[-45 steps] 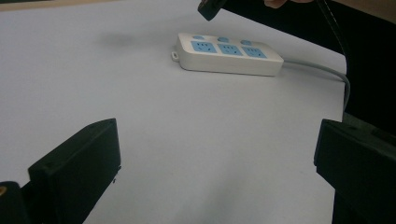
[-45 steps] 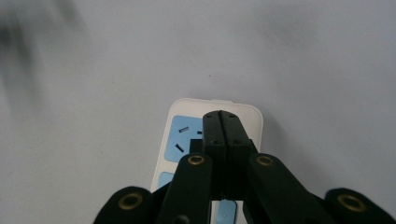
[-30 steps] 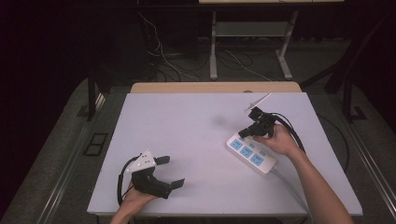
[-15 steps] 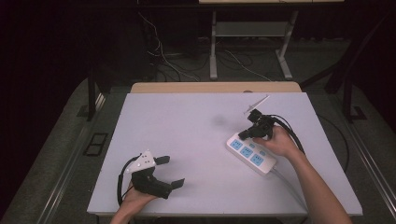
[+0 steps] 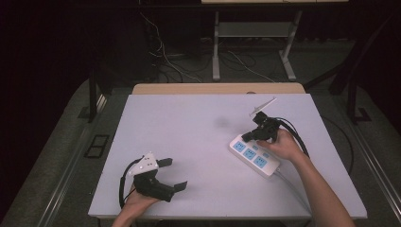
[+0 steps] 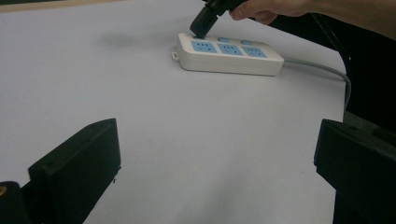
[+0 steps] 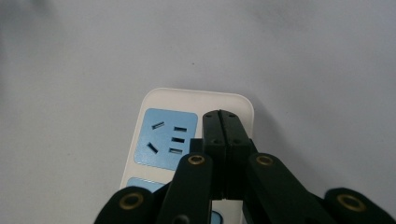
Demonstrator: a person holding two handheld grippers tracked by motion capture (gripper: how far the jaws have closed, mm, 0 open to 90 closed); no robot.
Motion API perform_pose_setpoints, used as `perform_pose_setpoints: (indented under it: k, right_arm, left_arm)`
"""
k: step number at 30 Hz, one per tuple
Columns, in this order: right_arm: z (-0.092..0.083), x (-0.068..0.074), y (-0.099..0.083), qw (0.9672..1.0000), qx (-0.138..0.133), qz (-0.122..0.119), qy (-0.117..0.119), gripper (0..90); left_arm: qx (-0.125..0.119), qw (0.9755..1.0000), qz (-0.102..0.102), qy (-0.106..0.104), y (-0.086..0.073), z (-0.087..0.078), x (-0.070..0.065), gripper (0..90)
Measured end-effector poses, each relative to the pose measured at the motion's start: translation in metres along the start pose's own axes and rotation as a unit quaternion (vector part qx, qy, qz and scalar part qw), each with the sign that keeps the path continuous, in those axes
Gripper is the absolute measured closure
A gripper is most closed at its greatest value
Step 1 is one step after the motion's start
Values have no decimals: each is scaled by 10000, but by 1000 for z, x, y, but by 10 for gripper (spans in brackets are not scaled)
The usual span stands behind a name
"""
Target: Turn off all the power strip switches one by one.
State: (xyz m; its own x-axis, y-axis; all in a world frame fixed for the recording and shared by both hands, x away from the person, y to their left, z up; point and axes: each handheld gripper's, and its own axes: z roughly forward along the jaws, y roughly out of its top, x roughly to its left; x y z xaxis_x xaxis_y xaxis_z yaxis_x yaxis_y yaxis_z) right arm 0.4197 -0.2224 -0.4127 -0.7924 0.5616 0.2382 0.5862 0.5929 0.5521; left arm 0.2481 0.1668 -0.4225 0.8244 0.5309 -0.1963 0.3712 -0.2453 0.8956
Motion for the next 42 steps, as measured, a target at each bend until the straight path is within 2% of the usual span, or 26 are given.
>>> perform_pose_setpoints:
  k: [7,15,20,25,33,35,38,42]
  right_arm:
    - [0,-1,-2,10000,-80,44,13,900]
    - [1,4,-2,9999,-48,-52,-153,900]
    - [1,3,-3,9999,-73,0,-120,900]
    - [1,2,-5,9998,-168,-59,-94,900]
    - [0,4,-2,9998,-57,-45,-158,900]
    - [-4,4,-1,9997,-222,-8,-105,900]
    - [-6,5,1,9998,-131,-43,-171,900]
    - [-13,5,0,9997,-228,19,-132,900]
  left_arm:
    - [2,10000,-6,7,0,0,0,0]
    - [0,10000,4,11,0,-1,-1,0]
    - [-13,10000,-4,14,0,-1,0,0]
    - [-12,10000,-25,23,-1,-1,1,0]
    - [-33,10000,-32,31,-1,-2,2,0]
    - [-37,10000,-43,30,-1,-2,3,0]
    - [-35,10000,-41,27,-1,-2,3,0]
    - [-39,10000,-49,37,-1,-2,3,0]
